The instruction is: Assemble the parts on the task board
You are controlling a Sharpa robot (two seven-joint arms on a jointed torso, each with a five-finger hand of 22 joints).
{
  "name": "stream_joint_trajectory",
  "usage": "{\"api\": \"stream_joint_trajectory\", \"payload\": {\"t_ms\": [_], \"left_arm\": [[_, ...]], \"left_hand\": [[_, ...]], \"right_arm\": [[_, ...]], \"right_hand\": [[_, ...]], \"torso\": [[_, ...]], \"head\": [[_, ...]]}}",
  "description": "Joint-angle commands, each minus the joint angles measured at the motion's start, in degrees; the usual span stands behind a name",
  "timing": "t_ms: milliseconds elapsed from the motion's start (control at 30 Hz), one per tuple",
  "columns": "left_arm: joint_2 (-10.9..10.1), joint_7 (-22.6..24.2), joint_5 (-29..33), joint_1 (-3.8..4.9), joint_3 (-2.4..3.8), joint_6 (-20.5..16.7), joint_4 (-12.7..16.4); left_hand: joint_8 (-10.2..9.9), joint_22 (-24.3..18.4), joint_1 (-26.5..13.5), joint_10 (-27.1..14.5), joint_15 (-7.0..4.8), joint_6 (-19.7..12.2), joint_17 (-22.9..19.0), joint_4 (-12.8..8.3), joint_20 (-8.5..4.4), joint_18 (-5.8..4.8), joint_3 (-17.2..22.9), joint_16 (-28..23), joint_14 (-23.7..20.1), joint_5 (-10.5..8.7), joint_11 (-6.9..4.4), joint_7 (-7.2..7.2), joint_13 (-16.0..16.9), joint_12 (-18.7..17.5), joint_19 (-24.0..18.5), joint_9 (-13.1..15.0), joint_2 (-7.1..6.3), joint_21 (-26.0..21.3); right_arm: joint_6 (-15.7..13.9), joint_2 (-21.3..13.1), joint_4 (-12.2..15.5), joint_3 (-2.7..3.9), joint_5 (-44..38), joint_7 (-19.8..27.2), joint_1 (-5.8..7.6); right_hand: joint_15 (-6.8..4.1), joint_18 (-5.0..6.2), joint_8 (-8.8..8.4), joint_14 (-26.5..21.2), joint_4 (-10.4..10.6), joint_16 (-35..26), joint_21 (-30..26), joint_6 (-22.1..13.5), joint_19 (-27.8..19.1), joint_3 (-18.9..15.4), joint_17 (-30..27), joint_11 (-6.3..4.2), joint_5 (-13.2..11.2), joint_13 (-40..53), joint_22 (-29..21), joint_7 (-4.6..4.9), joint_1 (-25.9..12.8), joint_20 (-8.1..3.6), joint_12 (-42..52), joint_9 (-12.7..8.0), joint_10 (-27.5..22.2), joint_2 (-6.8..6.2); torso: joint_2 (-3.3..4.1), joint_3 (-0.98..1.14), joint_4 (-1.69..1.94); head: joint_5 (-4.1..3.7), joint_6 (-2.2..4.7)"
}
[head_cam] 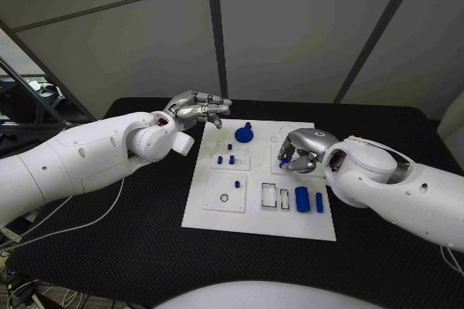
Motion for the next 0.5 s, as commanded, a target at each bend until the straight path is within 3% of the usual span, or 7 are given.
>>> {"api": "stream_joint_trajectory", "payload": {"t_ms": [33,500], "left_arm": [[0.1,0.0,-0.4,0.10,0.04,0.2,0.0],[0.0,0.0,-0.4,0.08,0.03,0.1,-0.1]], "left_hand": [[-0.3,0.0,-0.6,-0.4,0.20,-0.2,-0.1,-0.2,0.41,-0.28,-0.3,-0.4,0.0,-0.21,-0.17,0.00,0.1,-0.3,-0.1,0.1,-0.12,-0.3],[-0.3,0.0,-0.6,-0.4,0.20,-0.2,-0.1,-0.2,0.41,-0.28,-0.3,-0.4,0.0,-0.21,-0.17,0.00,0.1,-0.3,-0.1,0.1,-0.12,-0.3]], "right_arm": [[-2.1,0.0,0.5,0.03,-0.5,1.1,0.11],[-6.1,-1.4,2.8,0.24,-0.4,1.8,0.12]], "right_hand": [[-0.52,-1.14,0.29,1.6,-0.1,0.2,0.4,0.9,0.4,0.4,0.1,-0.42,-0.1,0.3,0.6,-0.18,0.4,-0.23,0.3,0.3,1.2,1.05],[-0.64,-1.36,0.21,1.5,-0.4,0.1,1.2,1.1,0.8,0.6,0.0,-0.50,0.2,0.4,1.6,-0.23,0.6,-0.42,0.0,0.4,1.4,1.17]], "torso": [[0.01,0.01,-0.04],[-0.06,0.03,-0.03]], "head": [[0.03,-0.02],[-0.04,0.19]]}}
